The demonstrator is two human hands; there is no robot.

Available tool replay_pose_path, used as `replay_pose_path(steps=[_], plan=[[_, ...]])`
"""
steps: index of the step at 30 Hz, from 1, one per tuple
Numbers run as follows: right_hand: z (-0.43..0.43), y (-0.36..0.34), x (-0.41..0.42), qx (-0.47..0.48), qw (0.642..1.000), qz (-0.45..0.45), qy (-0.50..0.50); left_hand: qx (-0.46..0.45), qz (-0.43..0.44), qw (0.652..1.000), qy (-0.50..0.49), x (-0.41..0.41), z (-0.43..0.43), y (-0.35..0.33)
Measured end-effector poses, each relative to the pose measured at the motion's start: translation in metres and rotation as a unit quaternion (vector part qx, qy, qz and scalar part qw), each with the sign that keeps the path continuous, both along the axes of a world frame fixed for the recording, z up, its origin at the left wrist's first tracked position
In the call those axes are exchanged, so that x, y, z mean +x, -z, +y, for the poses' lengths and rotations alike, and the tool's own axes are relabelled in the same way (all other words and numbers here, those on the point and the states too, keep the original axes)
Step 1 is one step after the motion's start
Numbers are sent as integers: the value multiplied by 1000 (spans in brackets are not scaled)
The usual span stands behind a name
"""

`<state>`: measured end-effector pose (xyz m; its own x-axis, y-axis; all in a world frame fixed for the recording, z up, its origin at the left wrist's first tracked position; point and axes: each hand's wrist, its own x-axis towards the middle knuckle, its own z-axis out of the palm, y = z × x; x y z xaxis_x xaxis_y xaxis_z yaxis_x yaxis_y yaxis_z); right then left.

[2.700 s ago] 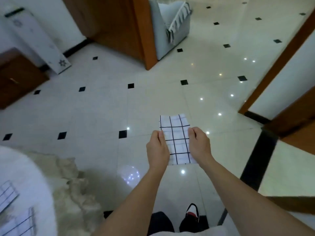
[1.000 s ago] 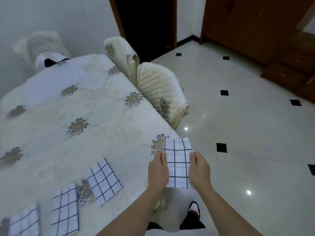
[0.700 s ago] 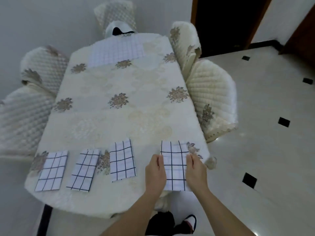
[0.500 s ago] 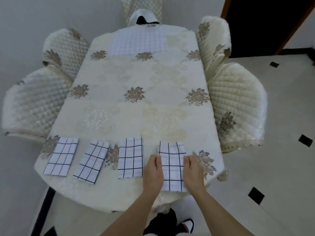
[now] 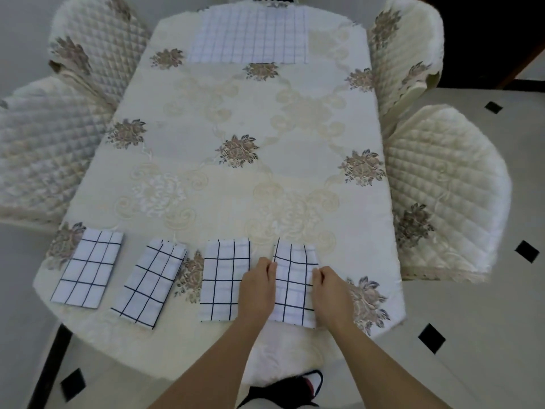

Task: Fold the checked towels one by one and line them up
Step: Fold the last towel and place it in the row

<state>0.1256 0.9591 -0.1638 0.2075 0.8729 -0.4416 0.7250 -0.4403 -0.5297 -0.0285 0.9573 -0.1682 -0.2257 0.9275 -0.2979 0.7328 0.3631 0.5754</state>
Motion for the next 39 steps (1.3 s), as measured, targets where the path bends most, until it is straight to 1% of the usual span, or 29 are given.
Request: replay_pose_path(steps=[4, 8, 14, 17, 21, 25, 29, 31, 33, 36, 39], plan=[[6, 1, -2, 4, 998, -65, -7, -18, -9, 1000, -10, 0, 7, 3], [8, 2, -6, -2, 996, -93, 12, -30, 8, 999, -17, 2, 11, 3], [9, 0, -1, -36, 995, -90, 34, -49, 41, 998, -2, 4, 12, -2], [8, 0, 1, -35, 994, -92, 44, -43, 83, 995, 25, 1, 13, -4], [5, 1, 3, -37, 994, -99, 29, -35, 147, 985, 85, 1, 14, -9], [2, -4, 6, -48, 994, -94, 17, -25, 158, 982, 99, -4, 13, -12], [2, -20, 17, -21, 996, -87, 25, 15, 164, 980, 109, -9, 15, -25], [10, -31, 25, 13, 995, -96, 4, 47, 186, 973, 130, -9, 20, -35], [20, -46, 32, 53, 992, -109, -39, 89, 204, 964, 147, -5, 29, -50], [38, -74, 45, 113, 974, -156, -116, 140, 216, 949, 180, 5, 45, -76], [55, -110, 59, 175, 949, -208, -162, 214, 203, 934, 202, 19, 60, -107]])
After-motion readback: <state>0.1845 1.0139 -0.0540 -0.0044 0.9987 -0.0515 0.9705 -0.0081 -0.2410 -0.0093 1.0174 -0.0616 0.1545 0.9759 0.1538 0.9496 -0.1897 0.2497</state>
